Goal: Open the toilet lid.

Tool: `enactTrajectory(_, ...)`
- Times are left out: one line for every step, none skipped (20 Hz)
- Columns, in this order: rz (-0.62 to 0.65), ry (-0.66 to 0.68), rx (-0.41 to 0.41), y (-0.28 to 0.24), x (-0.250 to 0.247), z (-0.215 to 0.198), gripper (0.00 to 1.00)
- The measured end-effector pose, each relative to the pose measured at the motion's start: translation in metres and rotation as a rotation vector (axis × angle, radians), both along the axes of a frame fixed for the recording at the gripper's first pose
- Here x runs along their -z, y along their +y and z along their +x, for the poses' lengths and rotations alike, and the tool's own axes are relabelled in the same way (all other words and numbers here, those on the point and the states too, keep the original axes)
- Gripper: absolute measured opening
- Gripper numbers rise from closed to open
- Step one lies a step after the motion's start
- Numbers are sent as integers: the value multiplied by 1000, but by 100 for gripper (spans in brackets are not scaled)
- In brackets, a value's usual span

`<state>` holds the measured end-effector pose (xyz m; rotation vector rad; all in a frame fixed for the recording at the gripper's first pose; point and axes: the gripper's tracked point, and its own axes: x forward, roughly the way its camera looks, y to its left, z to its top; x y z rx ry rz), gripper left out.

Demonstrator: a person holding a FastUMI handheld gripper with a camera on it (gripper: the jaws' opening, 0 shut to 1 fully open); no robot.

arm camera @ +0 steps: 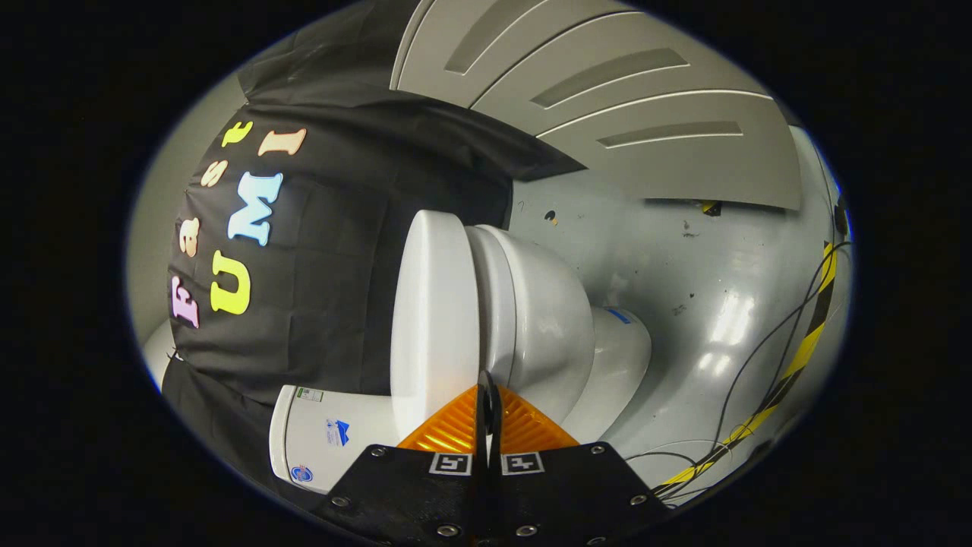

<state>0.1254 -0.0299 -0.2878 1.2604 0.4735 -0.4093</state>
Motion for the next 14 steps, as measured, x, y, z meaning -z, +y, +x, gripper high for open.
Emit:
enactTrajectory(-6,13,-9,0,-1,0,0)
enactTrajectory(-17,26,-18,0,-2,-1,0)
enactTrajectory(-29,39,-24,0,-3,-1,0)
enactTrajectory(-39,48,-32,0,-5,-2,0)
enactTrajectory(-48,49,-34,0,-8,-1,0)
enactTrajectory(-54,48,-36,1,-12,-1,0)
enactTrajectory(-61,50,-39,1,-16,0,0)
enactTrajectory(-78,54,-45,2,-21,1,0)
enactTrajectory(-99,58,-54,3,-26,2,0)
enactTrajectory(-121,56,-63,3,-32,2,0)
enactTrajectory(-132,51,-67,3,-38,4,0)
enactTrajectory(-136,45,-68,3,-43,5,0)
enactTrajectory(-140,41,-70,4,-49,6,0)
enactTrajectory(-149,41,-73,5,-52,6,0)
